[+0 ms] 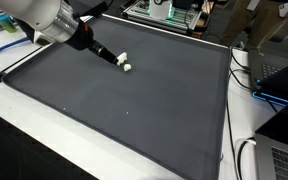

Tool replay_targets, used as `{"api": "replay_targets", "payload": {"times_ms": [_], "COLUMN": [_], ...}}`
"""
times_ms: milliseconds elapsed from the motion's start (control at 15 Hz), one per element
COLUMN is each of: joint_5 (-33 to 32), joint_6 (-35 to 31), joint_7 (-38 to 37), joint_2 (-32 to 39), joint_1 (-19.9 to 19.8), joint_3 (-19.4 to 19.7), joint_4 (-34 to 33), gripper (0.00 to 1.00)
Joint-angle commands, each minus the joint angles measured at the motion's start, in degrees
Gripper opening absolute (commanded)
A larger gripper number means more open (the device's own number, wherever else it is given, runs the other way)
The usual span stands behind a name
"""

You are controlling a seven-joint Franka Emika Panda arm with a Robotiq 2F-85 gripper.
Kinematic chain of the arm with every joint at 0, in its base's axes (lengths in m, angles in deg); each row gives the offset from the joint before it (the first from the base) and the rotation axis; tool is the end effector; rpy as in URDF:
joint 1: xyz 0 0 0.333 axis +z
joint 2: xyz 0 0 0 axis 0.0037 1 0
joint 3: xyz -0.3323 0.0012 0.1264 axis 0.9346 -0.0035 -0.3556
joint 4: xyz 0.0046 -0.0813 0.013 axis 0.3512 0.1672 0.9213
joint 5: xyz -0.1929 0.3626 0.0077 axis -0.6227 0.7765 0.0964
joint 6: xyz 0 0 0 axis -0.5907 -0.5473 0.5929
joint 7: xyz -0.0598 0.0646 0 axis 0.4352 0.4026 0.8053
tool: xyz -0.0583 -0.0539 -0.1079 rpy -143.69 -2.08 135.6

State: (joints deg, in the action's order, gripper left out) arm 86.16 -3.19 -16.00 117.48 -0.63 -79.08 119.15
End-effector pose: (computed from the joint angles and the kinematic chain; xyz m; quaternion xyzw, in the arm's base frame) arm 0.7312 0.0028 0.2496 -0.9542 0.1383 0.2588 0.0576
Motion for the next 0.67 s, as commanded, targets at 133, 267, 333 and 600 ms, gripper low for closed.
{"api": "replay_targets", "payload": {"times_ms": [133,267,333,600], "joint_5": [-0.9,-0.6,-0.5,-2.2], "joint_6": [8.4,9.4,9.6,4.1], "joint_7": [-2.7,-3.1,-3.3,-2.7], "joint_2": [7.1,8.7,9.2,1.9], "joint_1": [0.2,0.1,0.0,1.4], "joint_3": [0.3,0.3,0.2,1.5], "joint_4": [-10.7,-12.7,-13.5,-4.8], "gripper": [1.00,1.00,1.00,1.00]}}
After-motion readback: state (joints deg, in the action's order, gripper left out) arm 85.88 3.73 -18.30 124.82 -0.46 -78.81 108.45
